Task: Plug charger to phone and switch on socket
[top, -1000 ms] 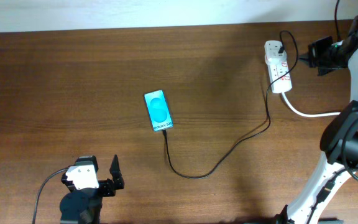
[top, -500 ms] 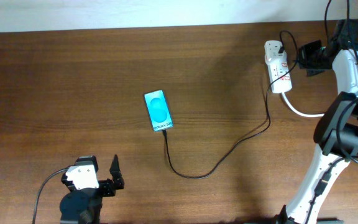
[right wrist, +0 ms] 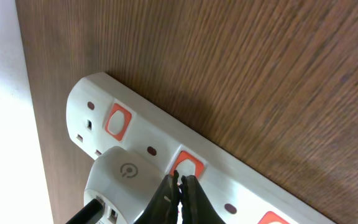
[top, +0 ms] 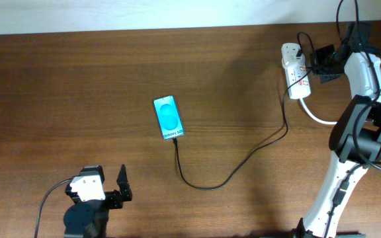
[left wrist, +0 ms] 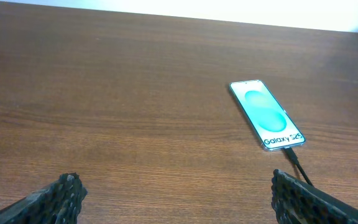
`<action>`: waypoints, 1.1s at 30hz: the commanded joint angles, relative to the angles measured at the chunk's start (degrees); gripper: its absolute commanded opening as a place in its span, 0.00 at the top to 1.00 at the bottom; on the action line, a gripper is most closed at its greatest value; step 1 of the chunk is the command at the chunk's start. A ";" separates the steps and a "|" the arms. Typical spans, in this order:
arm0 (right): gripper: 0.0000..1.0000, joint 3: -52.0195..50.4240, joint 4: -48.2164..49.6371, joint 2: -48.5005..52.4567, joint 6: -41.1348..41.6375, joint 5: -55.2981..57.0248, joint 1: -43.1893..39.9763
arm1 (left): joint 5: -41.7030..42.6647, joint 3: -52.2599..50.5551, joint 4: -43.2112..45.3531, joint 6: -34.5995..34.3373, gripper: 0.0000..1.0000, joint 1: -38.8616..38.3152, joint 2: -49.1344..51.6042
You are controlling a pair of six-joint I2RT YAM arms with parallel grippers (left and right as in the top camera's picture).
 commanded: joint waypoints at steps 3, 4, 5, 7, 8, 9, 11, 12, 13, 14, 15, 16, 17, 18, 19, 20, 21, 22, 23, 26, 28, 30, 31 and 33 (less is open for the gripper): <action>0.96 0.66 0.85 1.55 0.46 2.54 1.64 | -0.22 -0.11 0.11 -0.55 0.00 -0.13 -0.20; 0.96 0.66 1.09 2.23 0.48 2.73 1.64 | -0.22 -0.11 0.11 -0.55 0.01 -0.13 -0.20; 0.96 0.66 1.51 2.64 0.46 2.73 1.64 | -0.22 -0.11 0.11 -0.55 0.01 -0.13 -0.20; 0.96 0.66 2.40 2.82 0.26 2.71 1.64 | -0.22 -0.11 0.11 -0.55 0.01 -0.13 -0.20; 0.96 0.66 2.56 2.82 0.26 2.91 1.64 | -0.22 -0.11 0.11 -0.55 0.01 -0.13 -0.20; 0.96 0.66 2.54 2.93 0.24 3.93 1.70 | -0.22 -0.11 0.11 -0.55 0.01 -0.13 -0.20; 0.96 0.66 2.27 2.97 -0.57 3.78 2.08 | -0.22 -0.11 0.13 -0.55 0.01 -0.13 -0.20; 0.96 0.66 2.27 2.97 -1.81 3.76 2.40 | -0.22 -0.11 0.13 -0.55 0.01 -0.13 -0.20; 0.96 0.66 2.21 2.97 -3.15 3.76 2.67 | -0.22 -0.11 0.13 -0.55 0.01 -0.13 -0.20; 0.96 0.66 1.79 2.97 -3.45 3.76 3.04 | -0.22 -0.11 0.11 -0.55 0.01 -0.13 -0.20; 0.96 0.66 1.68 2.97 -4.52 3.30 3.61 | -0.22 -0.11 0.11 -0.55 0.01 -0.13 -0.20; 0.96 0.66 1.66 2.97 -4.55 3.34 4.02 | -0.22 -0.11 0.11 -0.55 0.01 -0.13 -0.20; 0.96 0.66 1.68 2.97 -4.55 3.10 4.28 | -0.22 -0.11 0.13 -0.55 0.01 -0.13 -0.17; 0.96 0.66 1.73 2.97 -4.79 2.45 4.70 | -0.22 -0.11 0.11 -0.55 0.01 -0.13 -0.20; 0.96 0.66 1.68 2.97 -4.98 2.45 5.03 | -0.22 -0.11 0.13 -0.55 0.01 -0.13 -0.20; 0.96 0.66 1.62 2.97 -5.51 2.12 5.29 | -0.22 -0.11 0.11 -0.55 0.01 -0.13 -0.20; 0.96 0.66 1.38 2.97 -5.81 1.79 5.55 | -0.22 -0.11 0.13 -0.55 0.01 -0.13 -0.20; 0.96 0.66 0.79 2.97 -5.79 1.25 5.81 | -0.22 -0.11 0.11 -0.55 0.00 -0.13 -0.20; 0.96 0.66 0.76 2.97 -5.79 0.24 5.81 | -0.22 -0.11 0.13 -0.55 0.01 -0.13 -0.20; 0.96 0.68 0.81 2.97 -5.77 -2.58 5.60 | -0.22 -0.11 0.11 -0.55 0.01 -0.13 -0.20; 0.96 0.68 0.81 2.97 -5.07 -4.26 5.60 | -0.22 -0.11 0.11 -0.55 0.01 -0.13 -0.20; 0.96 0.68 0.20 2.97 -4.35 -4.46 5.60 | -0.22 -0.11 0.11 -0.55 0.01 -0.13 -0.20; 0.95 0.68 -0.31 2.97 -3.34 -4.46 5.64 | -0.22 -0.11 0.11 -0.55 0.01 -0.13 -0.20; 0.96 0.66 -1.75 2.97 -1.68 -4.42 5.64 | -0.22 -0.11 0.13 -0.55 0.01 -0.13 -0.20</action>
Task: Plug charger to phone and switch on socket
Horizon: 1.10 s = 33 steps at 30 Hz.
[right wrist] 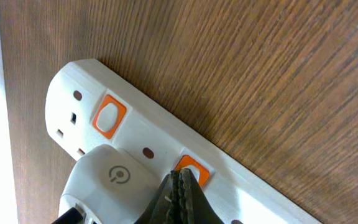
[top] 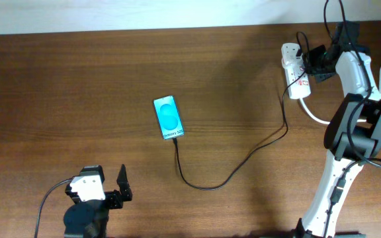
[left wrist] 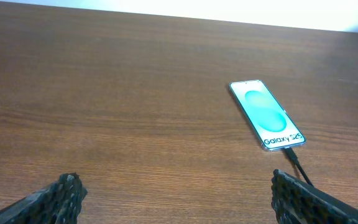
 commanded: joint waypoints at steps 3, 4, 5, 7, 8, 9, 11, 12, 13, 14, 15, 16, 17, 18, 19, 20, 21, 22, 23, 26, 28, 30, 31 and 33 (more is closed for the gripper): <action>0.96 -0.11 -2.43 1.27 2.27 -7.06 3.23 | -0.22 -0.11 0.13 -0.55 0.01 -0.13 -0.20; 0.96 -0.11 -2.71 1.27 2.43 -5.86 3.23 | -0.22 -0.11 0.13 -0.55 0.01 -0.13 -0.20; 0.96 -0.11 -2.86 1.27 2.40 -4.92 3.21 | -0.22 -0.11 0.13 -0.55 0.01 -0.13 -0.20; 0.96 -0.11 -2.82 1.27 2.40 -3.45 2.82 | -0.22 -0.11 0.11 -0.55 0.01 -0.13 -0.20; 0.96 -0.09 -2.89 1.27 2.34 -3.45 2.40 | -0.22 -0.11 0.11 -0.55 0.01 -0.13 -0.20; 0.96 0.07 -3.48 1.09 2.19 -3.63 0.98 | -0.22 -0.11 0.11 -0.55 0.01 -0.13 -0.20; 0.96 0.13 -4.22 0.44 1.05 -3.67 -1.25 | -0.22 -0.11 0.13 -0.55 0.01 -0.13 -0.20; 0.96 0.13 -4.44 0.11 0.44 -3.69 -1.90 | -0.22 -0.11 0.11 -0.55 0.01 -0.13 -0.20; 0.96 0.17 -4.59 -0.13 0.42 -3.69 -2.43 | -0.22 -0.11 0.11 -0.55 0.01 -0.13 -0.20; 0.96 0.57 -4.59 -0.15 0.42 -3.91 -2.71 | -0.22 -0.11 0.11 -0.55 0.01 -0.13 -0.20; 0.96 1.01 -4.59 -0.15 0.39 -4.11 -2.86 | -0.22 -0.11 0.13 -0.55 0.01 -0.13 -0.20; 0.96 1.33 -4.57 -0.15 0.33 -4.55 -2.84 | -0.22 -0.11 0.13 -0.55 0.00 -0.13 -0.20; 0.96 1.42 -4.31 -0.15 0.26 -6.10 -2.84 | -0.22 -0.11 0.13 -0.55 0.01 -0.13 -0.20; 0.96 1.42 -4.09 -0.15 0.28 -7.02 -2.84 | -0.22 -0.11 0.11 -0.55 0.01 -0.13 -0.20; 0.96 1.42 -3.67 -0.15 0.26 -8.39 -2.86 | -0.22 -0.11 0.11 -0.55 0.01 -0.13 -0.20; 0.96 1.42 -2.99 -0.15 0.26 -9.05 -2.84 | -0.22 -0.11 0.13 -0.55 0.01 -0.13 -0.20; 0.96 1.42 -2.25 -0.15 0.26 -9.03 -2.86 | -0.22 -0.11 0.11 -0.55 0.01 -0.13 -0.20; 0.96 1.42 -1.20 -0.15 0.26 -8.98 -2.84 | -0.22 -0.11 0.11 -0.55 0.01 -0.13 -0.20; 0.96 1.40 -0.57 -0.13 0.28 -8.87 -2.82 | -0.22 -0.11 0.11 -0.55 0.01 -0.13 -0.20; 0.96 1.40 -0.46 0.04 0.28 -6.47 -2.73 | -0.22 -0.11 0.11 -0.55 0.01 -0.13 -0.20; 0.96 1.38 -0.22 0.09 0.28 -6.45 -2.56 | -0.22 -0.11 0.11 -0.55 0.01 -0.13 -0.20; 0.96 1.20 0.44 0.09 0.28 -6.40 -1.95 | -0.22 -0.11 0.11 -0.55 0.01 -0.13 -0.20; 0.96 1.18 0.85 0.09 0.52 -5.66 -1.16 | -0.22 -0.11 0.13 -0.55 0.01 -0.13 -0.20; 0.96 1.18 0.85 0.09 0.70 -3.30 -0.33 | -0.22 -0.11 0.13 -0.55 0.01 -0.13 -0.20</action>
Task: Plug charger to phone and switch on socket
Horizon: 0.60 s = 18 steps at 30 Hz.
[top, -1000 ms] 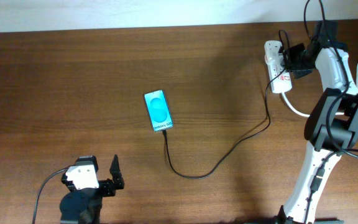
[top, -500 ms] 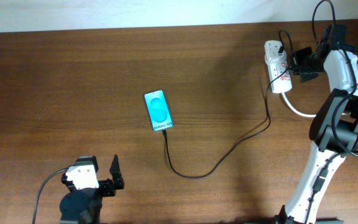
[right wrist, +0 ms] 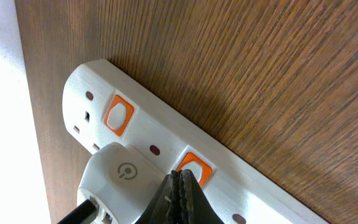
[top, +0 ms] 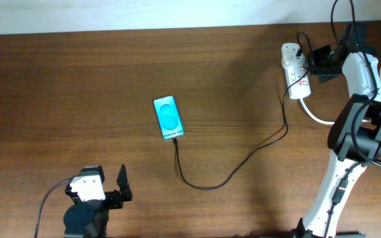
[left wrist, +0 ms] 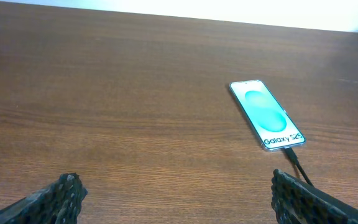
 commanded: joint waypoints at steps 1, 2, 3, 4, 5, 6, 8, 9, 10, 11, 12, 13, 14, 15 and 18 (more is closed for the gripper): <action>0.96 0.90 0.57 0.15 0.07 2.47 2.12 | -0.22 -0.11 0.11 -0.55 0.01 -0.13 -0.20; 0.96 0.90 0.57 0.15 0.09 2.45 2.21 | -0.22 -0.11 0.11 -0.55 0.01 -0.13 -0.20; 0.96 0.90 0.59 0.15 0.26 2.47 2.19 | -0.22 -0.11 0.11 -0.55 0.01 -0.13 -0.20; 0.96 0.90 0.55 0.17 0.26 2.51 2.19 | -0.22 -0.11 0.13 -0.55 0.01 -0.13 -0.20; 0.95 0.90 0.50 0.20 0.26 2.43 2.25 | -0.22 -0.11 0.11 -0.55 0.01 -0.13 -0.20; 0.96 0.90 0.52 0.20 0.26 2.51 2.47 | -0.22 -0.11 0.11 -0.55 0.01 -0.13 -0.20; 0.96 0.90 0.55 0.26 0.26 2.69 2.91 | -0.22 -0.11 0.11 -0.55 0.01 -0.13 -0.20; 0.95 0.90 0.52 0.44 0.26 2.71 3.19 | -0.22 -0.11 0.11 -0.55 0.01 -0.13 -0.20; 0.96 0.90 0.48 0.83 0.26 2.64 3.26 | -0.22 -0.11 0.11 -0.55 0.01 -0.13 -0.20; 0.95 0.90 0.17 1.38 0.28 2.71 3.26 | -0.22 -0.11 0.13 -0.55 0.01 -0.13 -0.20; 0.96 0.90 0.13 2.01 0.28 2.82 3.26 | -0.22 -0.11 0.11 -0.55 0.01 -0.13 -0.20; 0.95 0.90 -0.09 2.38 0.28 2.82 3.28 | -0.22 -0.11 0.11 -0.55 0.01 -0.13 -0.20; 0.96 0.90 -0.07 2.45 0.28 2.64 3.26 | -0.22 -0.11 0.11 -0.55 0.01 -0.13 -0.20; 0.95 0.90 -0.17 2.86 0.74 2.36 3.26 | -0.22 -0.11 0.11 -0.55 0.01 -0.13 -0.20; 0.96 0.90 -0.79 3.61 0.92 1.29 3.72 | -0.22 -0.11 0.11 -0.55 0.01 -0.13 -0.20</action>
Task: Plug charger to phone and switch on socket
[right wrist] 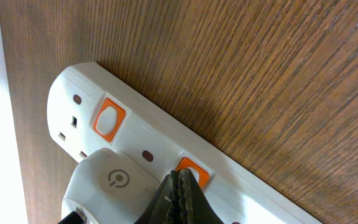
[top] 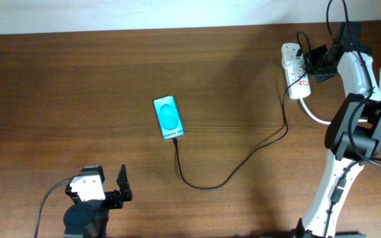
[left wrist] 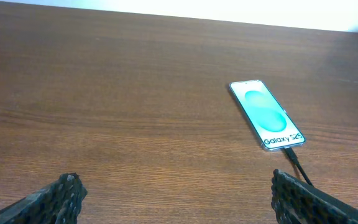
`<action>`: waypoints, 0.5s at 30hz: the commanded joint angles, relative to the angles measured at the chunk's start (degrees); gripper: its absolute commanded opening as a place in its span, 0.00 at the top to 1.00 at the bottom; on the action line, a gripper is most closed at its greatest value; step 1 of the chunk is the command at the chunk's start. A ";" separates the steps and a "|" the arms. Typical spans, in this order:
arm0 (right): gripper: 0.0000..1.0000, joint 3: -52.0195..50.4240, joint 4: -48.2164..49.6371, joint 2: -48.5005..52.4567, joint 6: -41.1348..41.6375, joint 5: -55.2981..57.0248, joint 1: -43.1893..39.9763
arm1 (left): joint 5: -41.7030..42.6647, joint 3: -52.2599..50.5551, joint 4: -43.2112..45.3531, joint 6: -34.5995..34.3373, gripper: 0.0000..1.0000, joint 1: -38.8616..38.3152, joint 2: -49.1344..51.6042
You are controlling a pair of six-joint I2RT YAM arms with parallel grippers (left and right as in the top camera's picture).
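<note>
A phone [top: 169, 118] with a lit teal screen lies face up mid-table, a black cable [top: 230, 173] plugged into its near end and running right toward the white power strip [top: 294, 71]. The phone [left wrist: 266, 114] also shows in the left wrist view. My right gripper [right wrist: 179, 176] is shut, its tips on the orange switch [right wrist: 194, 172] beside the white charger plug [right wrist: 107, 180]. A second orange switch [right wrist: 109, 117] sits further along the strip. My left gripper [left wrist: 174, 190] stands open near the front left edge, nothing between its fingers.
A thick white lead [top: 319, 118] leaves the power strip toward the right arm's base. The table's far edge meets a white wall just behind the strip.
My right gripper has shifted slightly along the strip toward its end, its shut tips now closer on the orange switch. The left arm, phone and cable have not moved.
My right gripper stayed shut at the orange switch next to the charger plug throughout, pressed closer at the second moment, backed off a little at the third, and closer again now. The left gripper stayed open and still, the phone plugged in.
</note>
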 commanded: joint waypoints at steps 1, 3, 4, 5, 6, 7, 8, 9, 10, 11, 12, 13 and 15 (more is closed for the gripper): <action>0.96 0.59 -0.42 3.17 0.52 -3.54 2.60 | -0.22 -0.11 0.09 -0.55 0.01 -0.13 -0.20; 0.96 0.59 -0.57 3.23 0.55 -4.26 3.78 | -0.22 -0.11 0.09 -0.55 0.01 -0.13 -0.20; 0.96 0.59 -0.59 3.26 0.52 -4.24 4.70 | -0.22 -0.11 0.09 -0.55 0.01 -0.13 -0.20; 0.96 0.59 -0.59 3.26 0.79 -4.24 5.07 | -0.22 -0.11 0.09 -0.55 0.01 -0.13 -0.20; 0.96 0.59 -0.63 3.26 1.01 -4.28 5.51 | -0.22 -0.11 0.09 -0.55 0.01 -0.13 -0.20; 0.96 0.59 -1.01 3.26 1.42 -4.46 5.99 | -0.22 -0.11 0.09 -0.55 0.01 -0.13 -0.20; 0.96 0.59 -1.25 3.26 1.86 -5.44 6.38 | -0.22 -0.11 0.07 -0.55 0.01 -0.13 -0.20; 0.95 0.59 -1.42 3.26 2.56 -5.60 6.58 | -0.22 -0.11 0.07 -0.55 0.01 -0.13 -0.20; 0.95 0.59 -1.75 3.26 3.30 -5.62 6.60 | -0.22 -0.11 0.07 -0.55 0.01 -0.13 -0.20; 0.96 0.59 -2.12 3.26 3.32 -5.57 6.67 | -0.22 -0.11 0.07 -0.55 0.01 -0.13 -0.20; 0.95 0.59 -2.19 3.26 3.32 -5.57 6.71 | -0.22 -0.11 0.07 -0.55 0.01 -0.13 -0.20; 0.96 0.59 -2.32 3.26 3.34 -5.57 6.88 | -0.22 -0.11 0.04 -0.55 0.01 -0.13 -0.20; 0.95 0.59 -2.32 3.26 3.37 -5.09 7.87 | -0.22 -0.11 0.07 -0.55 0.01 -0.13 -0.20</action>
